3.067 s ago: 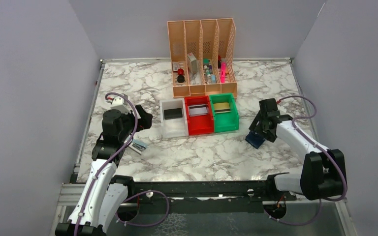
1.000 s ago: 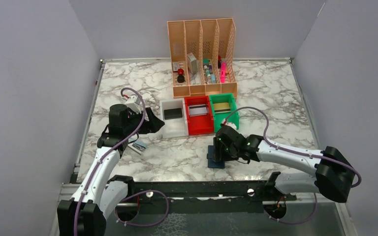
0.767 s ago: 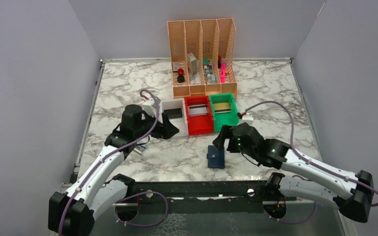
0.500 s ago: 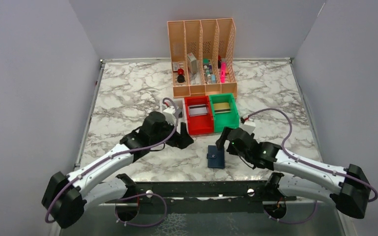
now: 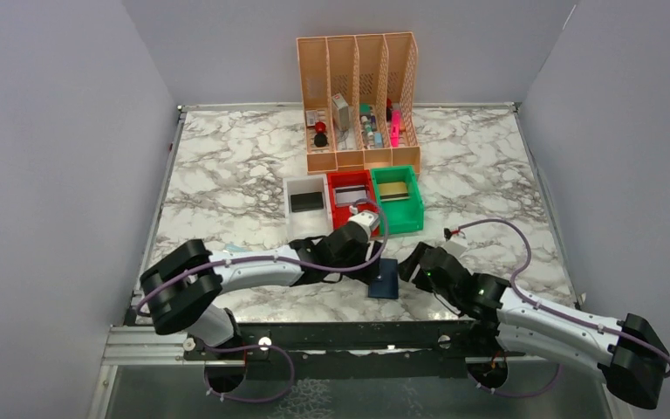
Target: Take the credit cards out of the card holder
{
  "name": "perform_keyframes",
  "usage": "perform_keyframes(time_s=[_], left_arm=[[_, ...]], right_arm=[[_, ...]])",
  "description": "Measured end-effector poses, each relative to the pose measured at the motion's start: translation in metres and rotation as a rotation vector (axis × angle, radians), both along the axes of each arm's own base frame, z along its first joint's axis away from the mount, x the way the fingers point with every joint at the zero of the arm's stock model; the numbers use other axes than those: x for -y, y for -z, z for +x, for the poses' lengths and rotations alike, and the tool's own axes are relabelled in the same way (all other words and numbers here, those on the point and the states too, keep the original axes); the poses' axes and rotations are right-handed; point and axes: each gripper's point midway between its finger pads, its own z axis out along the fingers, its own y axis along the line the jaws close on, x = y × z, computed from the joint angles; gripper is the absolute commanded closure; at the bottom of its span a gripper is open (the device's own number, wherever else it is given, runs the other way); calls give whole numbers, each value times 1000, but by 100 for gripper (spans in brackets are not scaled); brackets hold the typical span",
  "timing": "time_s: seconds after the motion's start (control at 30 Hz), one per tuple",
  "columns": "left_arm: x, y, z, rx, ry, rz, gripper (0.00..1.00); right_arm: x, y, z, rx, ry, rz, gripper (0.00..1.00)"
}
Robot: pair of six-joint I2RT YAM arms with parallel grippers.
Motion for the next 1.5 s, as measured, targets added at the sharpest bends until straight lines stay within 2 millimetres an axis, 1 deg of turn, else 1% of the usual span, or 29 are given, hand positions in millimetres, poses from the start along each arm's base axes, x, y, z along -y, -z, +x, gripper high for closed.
perform_keyframes(time_s=[0.1,0.13,0.2,0.27,0.33,0.37,0.47,0.5,0.53,0.57,0.63,0.67,0.73,0.83,0.87,0.97,1.1,1.13,1.23,1.33,1.5], left_arm=[[24,-1,5,11,5,-12,31],[33,-1,5,17,10,-18,32],[44,1,1,22,16,-20,34],[49,7,-4,27,16,-6,37],[51,18,-8,26,10,21,45],[51,24,-9,30,4,38,47],[57,26,-3,57,-33,69,50],[57,27,0,67,-47,85,53],[61,28,0,78,-53,100,57],[61,28,0,85,-60,110,60],[59,28,1,102,-77,125,71],[58,28,1,107,-85,127,74],[58,27,3,117,-100,125,77],[57,25,3,124,-116,118,85],[56,25,3,124,-120,116,86],[50,25,1,122,-125,116,95],[39,24,-3,121,-126,115,97],[34,23,-4,122,-127,111,100],[23,23,-8,123,-128,95,100],[22,22,-9,123,-130,80,100],[22,18,-9,123,-133,66,100]], right_arm=[[-1,-4,4,28,17,45,34],[0,-4,5,30,23,50,34],[0,-2,7,28,28,48,34],[-1,3,8,17,29,36,34],[-1,10,6,-6,24,16,36],[-2,12,7,-8,22,14,37],[-9,12,8,-9,1,39,37],[-10,12,8,-7,-1,42,37],[-11,12,9,-5,-1,47,37],[-11,11,10,-3,1,51,37],[-13,11,11,-2,-6,54,37],[-14,11,11,-1,-12,54,37],[-16,11,10,-3,-19,61,37],[-19,11,10,-8,-29,72,38],[-20,11,9,-11,-32,75,38],[-22,11,7,-13,-44,88,41],[-25,13,5,-20,-75,78,42],[-26,14,5,-21,-84,71,42],[-30,13,7,-19,-108,56,41],[-38,13,9,-13,-138,67,37],[-58,11,8,-10,-239,87,37]])
